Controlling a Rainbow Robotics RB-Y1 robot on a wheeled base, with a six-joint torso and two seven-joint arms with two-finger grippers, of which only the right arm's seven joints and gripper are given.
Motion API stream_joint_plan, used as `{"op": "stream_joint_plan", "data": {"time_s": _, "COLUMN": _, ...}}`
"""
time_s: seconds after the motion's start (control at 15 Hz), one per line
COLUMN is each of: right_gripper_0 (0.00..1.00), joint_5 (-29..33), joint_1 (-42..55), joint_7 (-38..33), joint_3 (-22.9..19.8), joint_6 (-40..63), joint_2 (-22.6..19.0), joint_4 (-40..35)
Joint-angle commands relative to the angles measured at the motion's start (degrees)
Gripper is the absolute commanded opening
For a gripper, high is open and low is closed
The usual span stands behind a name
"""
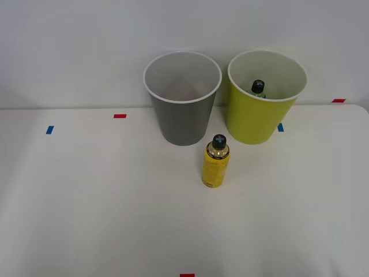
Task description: Put cans in the gray bin, plastic bottles in the light green bin
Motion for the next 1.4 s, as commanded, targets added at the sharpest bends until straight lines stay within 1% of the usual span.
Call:
{"op": "stream_joint_plan", "data": {"time_s": 0.07, "right_gripper_0": 1.0, "joint_5": 0.0, "joint_1": 0.0, "joint_7": 0.2, "joint_3": 0.1, "joint_6": 0.0, "joint_2": 0.0, "joint_4": 0.0}}
{"op": "stream_joint_plan", "data": {"time_s": 1.4, "right_gripper_0": 1.0, "joint_5": 0.4, "joint_1": 0.0, "joint_7": 0.6, "joint_3": 0.1, "joint_6": 0.2, "joint_2": 0.0, "joint_4": 0.6}}
